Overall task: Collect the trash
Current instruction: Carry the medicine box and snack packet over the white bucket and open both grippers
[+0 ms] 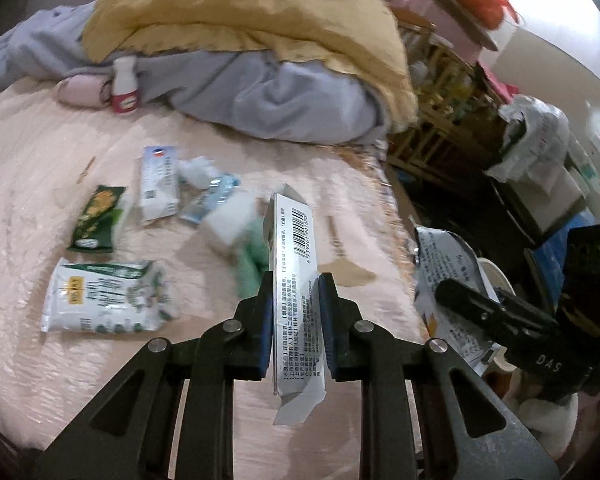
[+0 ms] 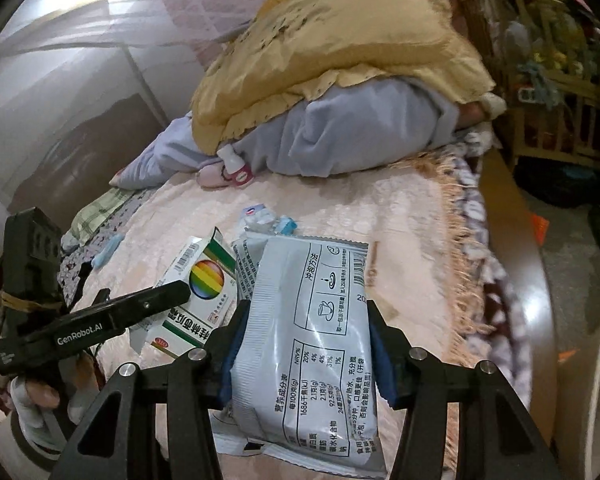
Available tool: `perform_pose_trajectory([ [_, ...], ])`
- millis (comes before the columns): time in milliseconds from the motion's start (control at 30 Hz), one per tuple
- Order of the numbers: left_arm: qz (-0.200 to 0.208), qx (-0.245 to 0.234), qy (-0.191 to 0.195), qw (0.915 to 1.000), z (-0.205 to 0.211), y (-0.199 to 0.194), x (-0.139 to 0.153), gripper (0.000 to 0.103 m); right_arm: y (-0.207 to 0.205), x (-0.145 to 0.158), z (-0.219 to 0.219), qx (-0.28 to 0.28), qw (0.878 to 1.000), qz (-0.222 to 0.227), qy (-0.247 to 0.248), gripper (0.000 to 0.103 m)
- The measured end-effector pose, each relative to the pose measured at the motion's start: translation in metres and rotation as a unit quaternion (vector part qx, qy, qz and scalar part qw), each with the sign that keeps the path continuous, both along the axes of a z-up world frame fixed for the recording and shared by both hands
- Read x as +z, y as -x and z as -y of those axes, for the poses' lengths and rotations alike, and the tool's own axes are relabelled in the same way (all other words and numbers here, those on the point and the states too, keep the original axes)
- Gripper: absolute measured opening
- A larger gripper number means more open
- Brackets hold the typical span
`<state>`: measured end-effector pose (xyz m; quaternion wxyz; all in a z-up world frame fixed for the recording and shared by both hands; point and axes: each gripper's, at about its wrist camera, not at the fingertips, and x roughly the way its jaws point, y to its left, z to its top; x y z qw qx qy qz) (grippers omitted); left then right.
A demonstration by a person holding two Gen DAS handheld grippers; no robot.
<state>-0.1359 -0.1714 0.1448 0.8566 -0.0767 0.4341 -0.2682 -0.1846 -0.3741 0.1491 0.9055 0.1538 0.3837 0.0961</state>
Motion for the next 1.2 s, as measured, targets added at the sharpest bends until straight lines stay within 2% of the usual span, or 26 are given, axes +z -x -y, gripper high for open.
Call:
perform_pose_trajectory([
  [667, 0.028, -0.099, -0.011, 0.9946, 0.107, 0.039, 0.018, 0.018, 0.064, 0.017, 0.068, -0.081, 0.997, 0.018, 0.003, 0.052],
  [1200, 0.026, -0.177, -0.011, 0.9837, 0.203, 0.062, 0.015, 0.018, 0.118, 0.009, 0.161, -0.187, 0.982, 0.012, -0.013, 0.053],
])
